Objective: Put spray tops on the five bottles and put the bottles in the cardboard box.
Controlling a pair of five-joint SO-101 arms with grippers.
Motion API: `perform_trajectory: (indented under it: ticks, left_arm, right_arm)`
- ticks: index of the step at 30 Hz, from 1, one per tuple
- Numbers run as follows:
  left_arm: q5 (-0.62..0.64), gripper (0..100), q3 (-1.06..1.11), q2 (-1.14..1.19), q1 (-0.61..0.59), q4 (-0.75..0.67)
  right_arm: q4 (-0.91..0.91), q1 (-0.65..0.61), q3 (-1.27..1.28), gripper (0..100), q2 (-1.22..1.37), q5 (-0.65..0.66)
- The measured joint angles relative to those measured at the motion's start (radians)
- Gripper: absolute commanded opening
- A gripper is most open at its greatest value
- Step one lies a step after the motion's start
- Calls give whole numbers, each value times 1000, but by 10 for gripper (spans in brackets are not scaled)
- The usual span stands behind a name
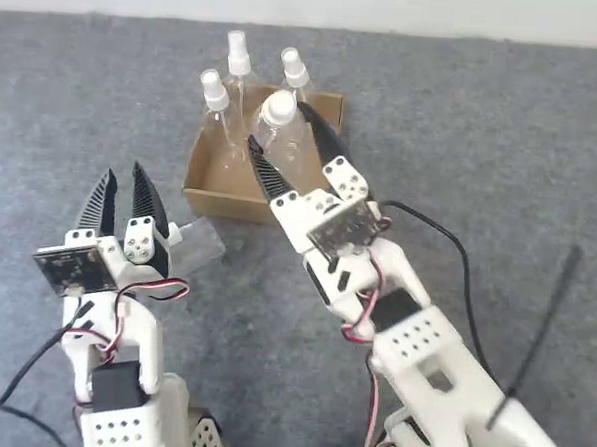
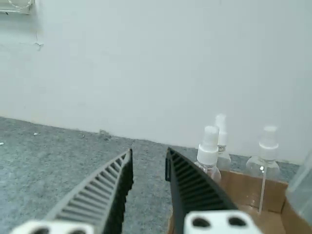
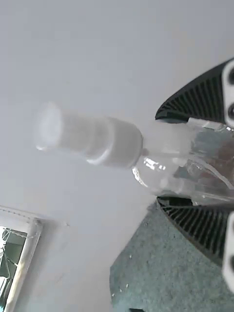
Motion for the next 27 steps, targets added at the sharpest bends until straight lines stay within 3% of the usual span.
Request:
perform_trajectory:
  ticks: [7,11,19,27]
  left_arm:
    - [-8,109,80,0,-5,-149]
    - [-20,109,84,0,-5,-160]
    - [-23,109,84,0,-5,-161]
    - [-23,109,84,0,-5,-161]
  right_arm:
    - [-164,2,-71,15,259,0]
    - [-183,17,-152,15,407,-32]
    - [-186,97,-313,13,649,-281]
    - [-187,137,-445,13,853,-296]
